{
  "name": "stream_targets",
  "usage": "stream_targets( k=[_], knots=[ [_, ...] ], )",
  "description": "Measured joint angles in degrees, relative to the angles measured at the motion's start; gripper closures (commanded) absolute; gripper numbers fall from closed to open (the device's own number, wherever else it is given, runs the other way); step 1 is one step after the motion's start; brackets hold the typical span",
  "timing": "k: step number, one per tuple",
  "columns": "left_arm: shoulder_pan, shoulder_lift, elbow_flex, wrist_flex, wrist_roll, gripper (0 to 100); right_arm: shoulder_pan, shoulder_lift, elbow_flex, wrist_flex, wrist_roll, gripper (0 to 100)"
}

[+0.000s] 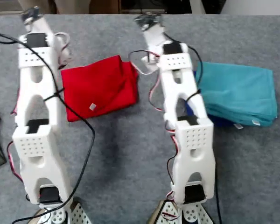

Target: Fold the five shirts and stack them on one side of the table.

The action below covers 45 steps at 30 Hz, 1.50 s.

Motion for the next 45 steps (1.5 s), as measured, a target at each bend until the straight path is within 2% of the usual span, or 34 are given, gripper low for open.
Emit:
stream_targets(
  k=[4, 9, 15, 20, 29, 36, 45],
  knots=[
    [-5.01, 0.97, 8.26, -5.1, -3.96, 98, -6.68, 0.0, -8.18, 9.93, -0.88, 99.4],
    [-9.05, 1.05, 22.59, -14.15, -5.8, 98, -13.89, 0.0, -10.02, 11.6, -2.02, 99.4],
    [-10.99, -4.48, 39.56, -27.34, -5.54, 98, -18.37, 3.08, -10.11, 5.01, -5.1, 99.4],
    [-11.25, -8.18, 45.89, -32.35, -5.71, 98, -21.45, 9.14, -10.11, 0.35, -5.63, 99.4],
    [-11.25, -8.53, 46.77, -33.85, -5.54, 98, -21.54, 14.68, -10.9, -4.31, -5.63, 99.4],
    [-11.25, -8.53, 46.77, -33.85, -5.54, 98, -17.93, 14.68, -17.85, 6.68, -5.19, 99.4],
    [-11.25, -8.53, 46.77, -33.85, -5.54, 98, -14.77, 14.68, -28.92, 27.78, 4.92, 99.4]
  ],
)
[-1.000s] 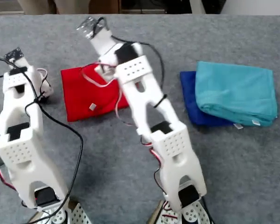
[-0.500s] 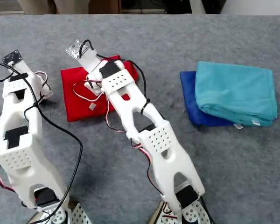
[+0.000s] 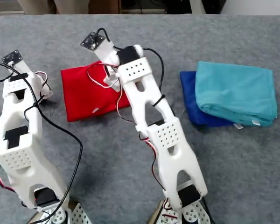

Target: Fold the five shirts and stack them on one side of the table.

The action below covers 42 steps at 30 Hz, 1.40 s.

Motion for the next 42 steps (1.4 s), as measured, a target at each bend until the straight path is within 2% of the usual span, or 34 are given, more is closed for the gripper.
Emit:
stream_targets(
  k=[2, 6, 10, 14, 17, 25, 30, 34, 39, 42],
  knots=[
    [0.0, 0.0, 0.0, 0.0, 0.0, 98, 0.26, 0.0, -1.41, 4.22, 1.67, 99.4],
    [0.0, 0.0, 0.0, 0.0, 0.0, 98, 2.2, -0.18, 1.14, 5.45, 2.55, 99.4],
    [0.0, 0.0, 0.0, 0.0, 0.0, 98, 2.81, -3.43, 11.52, 5.45, 2.55, 99.4],
    [0.0, 0.0, 0.0, 0.0, 0.0, 98, 2.81, -12.13, 24.7, 5.45, 2.55, 99.5],
    [0.0, 0.0, 0.0, 0.0, 0.0, 98, 2.81, -18.99, 28.84, 5.19, 2.55, 99.5],
    [0.0, 0.0, 0.0, 0.0, 0.0, 98, 2.02, -23.21, 26.29, -4.92, -0.26, 99.4],
    [0.0, 0.0, 0.0, 0.0, 0.0, 98, -1.23, -17.49, 25.23, -3.69, -6.86, 99.4],
    [0.0, 0.0, 0.0, 0.0, 0.0, 98, -1.32, -10.99, 25.23, -3.69, -8.09, 99.4],
    [0.0, 0.0, 0.0, 0.0, 0.0, 98, 4.04, -2.37, 18.73, -5.27, -8.44, 99.4],
    [0.0, 0.0, 0.0, 0.0, 0.0, 98, 6.68, 0.53, 10.64, -2.11, -8.53, 99.4]
  ],
)
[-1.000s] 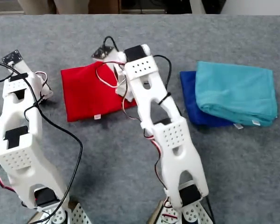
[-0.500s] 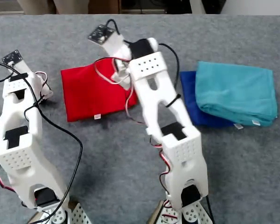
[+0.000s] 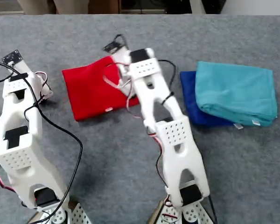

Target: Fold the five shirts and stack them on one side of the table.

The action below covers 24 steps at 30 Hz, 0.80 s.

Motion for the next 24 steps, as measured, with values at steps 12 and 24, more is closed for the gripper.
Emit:
stream_targets(
  k=[12, 24],
  knots=[
    [0.0, 0.0, -0.79, 0.0, 0.0, 98, -4.13, -0.53, -20.75, 7.56, 0.09, 99.4],
    [-0.88, -4.31, -5.45, 10.2, -7.03, 98, 0.53, -32.35, 19.78, 7.65, 0.09, 99.4]
  ],
)
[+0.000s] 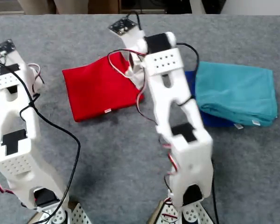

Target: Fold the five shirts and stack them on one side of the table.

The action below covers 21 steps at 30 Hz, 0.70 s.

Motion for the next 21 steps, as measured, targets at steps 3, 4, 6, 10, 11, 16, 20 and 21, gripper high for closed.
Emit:
stream_targets(
  k=[3, 4, 6, 10, 11, 16, 20, 21],
  knots=[
    [0.0, 0.0, 7.47, -4.22, -1.76, 98, 0.0, -10.81, 14.24, 0.0, 0.0, 99.4],
    [0.0, -0.44, 10.29, -6.15, -2.29, 98, 0.0, -14.07, 18.73, 0.0, 0.0, 99.4],
    [-0.26, -2.99, 14.51, -8.18, -4.04, 98, 0.09, -19.52, 27.6, 0.0, 0.0, 99.4],
    [-1.23, -6.68, 20.48, -13.71, -5.54, 98, 0.0, -24.35, 40.88, -1.41, -0.62, 99.4],
    [-1.32, -6.95, 21.89, -16.09, -5.54, 98, 0.0, -24.53, 42.99, -3.25, -2.29, 99.4],
    [-1.32, -7.12, 24.26, -22.59, -5.54, 98, -2.02, -24.09, 46.07, -15.65, -18.99, 99.2],
    [-1.32, -7.12, 24.26, -23.3, -5.54, 98, -4.4, -19.25, 45.19, -26.37, -33.05, 89.2],
    [-1.32, -7.12, 24.26, -23.38, -5.54, 98, -4.84, -17.32, 43.96, -28.22, -35.34, 84.5]
  ],
)
